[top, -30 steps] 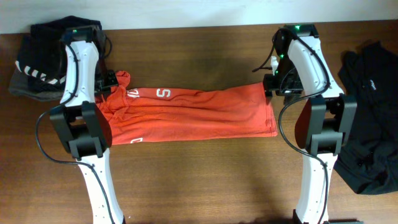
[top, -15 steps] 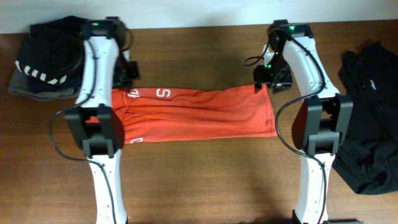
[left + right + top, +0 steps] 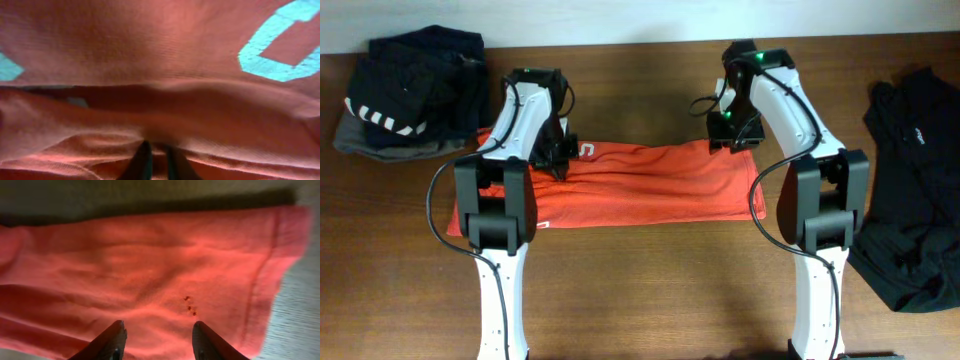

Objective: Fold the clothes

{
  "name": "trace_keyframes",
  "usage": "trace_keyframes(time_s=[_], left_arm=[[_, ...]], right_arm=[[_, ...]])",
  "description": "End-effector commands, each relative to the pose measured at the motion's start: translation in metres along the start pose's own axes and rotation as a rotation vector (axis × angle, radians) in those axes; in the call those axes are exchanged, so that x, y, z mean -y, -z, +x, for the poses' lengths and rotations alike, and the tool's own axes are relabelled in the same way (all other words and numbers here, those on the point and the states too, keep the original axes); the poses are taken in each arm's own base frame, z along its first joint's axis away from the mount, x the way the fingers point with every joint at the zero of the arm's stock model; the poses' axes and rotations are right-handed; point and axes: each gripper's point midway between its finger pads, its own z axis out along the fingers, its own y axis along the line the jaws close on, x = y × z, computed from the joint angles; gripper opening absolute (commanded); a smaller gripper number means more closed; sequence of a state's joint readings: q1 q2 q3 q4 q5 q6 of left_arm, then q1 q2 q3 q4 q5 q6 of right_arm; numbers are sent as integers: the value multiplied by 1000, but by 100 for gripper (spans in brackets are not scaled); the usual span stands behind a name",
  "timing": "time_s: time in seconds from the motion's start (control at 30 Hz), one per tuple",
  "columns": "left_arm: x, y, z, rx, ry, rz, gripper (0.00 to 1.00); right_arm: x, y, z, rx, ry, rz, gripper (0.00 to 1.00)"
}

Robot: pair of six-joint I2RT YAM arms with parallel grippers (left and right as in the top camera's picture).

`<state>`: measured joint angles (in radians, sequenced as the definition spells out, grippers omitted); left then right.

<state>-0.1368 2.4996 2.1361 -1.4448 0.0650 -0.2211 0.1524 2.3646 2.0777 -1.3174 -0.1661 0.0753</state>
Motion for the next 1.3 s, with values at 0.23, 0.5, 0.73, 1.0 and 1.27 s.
trace_keyframes(time_s=[0.23,0.5,0.73,1.0,1.27], left_arm=[[-34,-11,-3,-3,41,-47,71],[-39,-9,-7,10,34,-44,95],[-32,0,-11,32,8,-43,99],[-29,21,-19,78,6,-34,99],[-3,47,-30,148,-68,78,99]], right_arm=[[-3,-34,22,-81,-7,-29,47],[8,-52,23,-71,-33,-28,44],[15,-58,26,-77,-48,-19,43],[69,-52,24,-54,-165,171,42],[114,-45,23,-32,-242,230,42]])
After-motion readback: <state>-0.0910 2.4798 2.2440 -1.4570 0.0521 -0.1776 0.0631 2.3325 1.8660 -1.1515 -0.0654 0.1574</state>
